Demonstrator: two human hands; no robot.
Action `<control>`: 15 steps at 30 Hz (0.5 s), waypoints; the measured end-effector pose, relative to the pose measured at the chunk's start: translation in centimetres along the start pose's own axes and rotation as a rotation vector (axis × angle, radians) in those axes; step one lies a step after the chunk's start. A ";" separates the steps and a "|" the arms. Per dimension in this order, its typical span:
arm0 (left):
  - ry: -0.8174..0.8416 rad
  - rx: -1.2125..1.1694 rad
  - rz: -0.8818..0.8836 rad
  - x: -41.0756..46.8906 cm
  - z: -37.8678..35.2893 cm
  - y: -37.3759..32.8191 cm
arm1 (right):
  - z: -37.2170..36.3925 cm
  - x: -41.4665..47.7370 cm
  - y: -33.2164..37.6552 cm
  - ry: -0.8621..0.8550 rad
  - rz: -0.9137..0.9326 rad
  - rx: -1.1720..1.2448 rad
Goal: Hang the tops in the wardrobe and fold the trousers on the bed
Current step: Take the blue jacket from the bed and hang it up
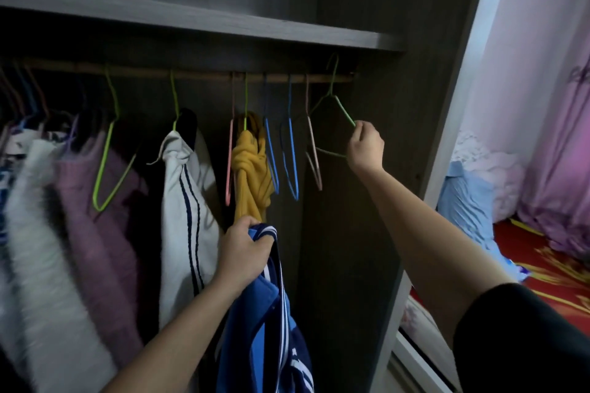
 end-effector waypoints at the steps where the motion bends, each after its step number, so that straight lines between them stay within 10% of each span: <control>1: 0.003 -0.007 0.001 0.1 0.0 0.1 | 0.3 -1.7 -0.3 -0.033 0.014 0.039; 10: 0.047 -0.065 0.045 0.6 -2.6 1.6 | 1.6 -23.0 -10.8 0.162 -0.178 -0.117; 15: 0.223 -0.013 0.040 -1.0 -6.3 3.0 | 8.6 -29.9 -11.2 -0.023 -0.210 -0.159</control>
Point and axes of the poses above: each hand's wrist, its own x-axis towards the middle knuckle, its own z-axis out of the back of the hand, y = z × x, the point moved 8 cm from there along x, towards the middle knuckle, and after that the axes turned 9 degrees about z, right-handed, at the moved point
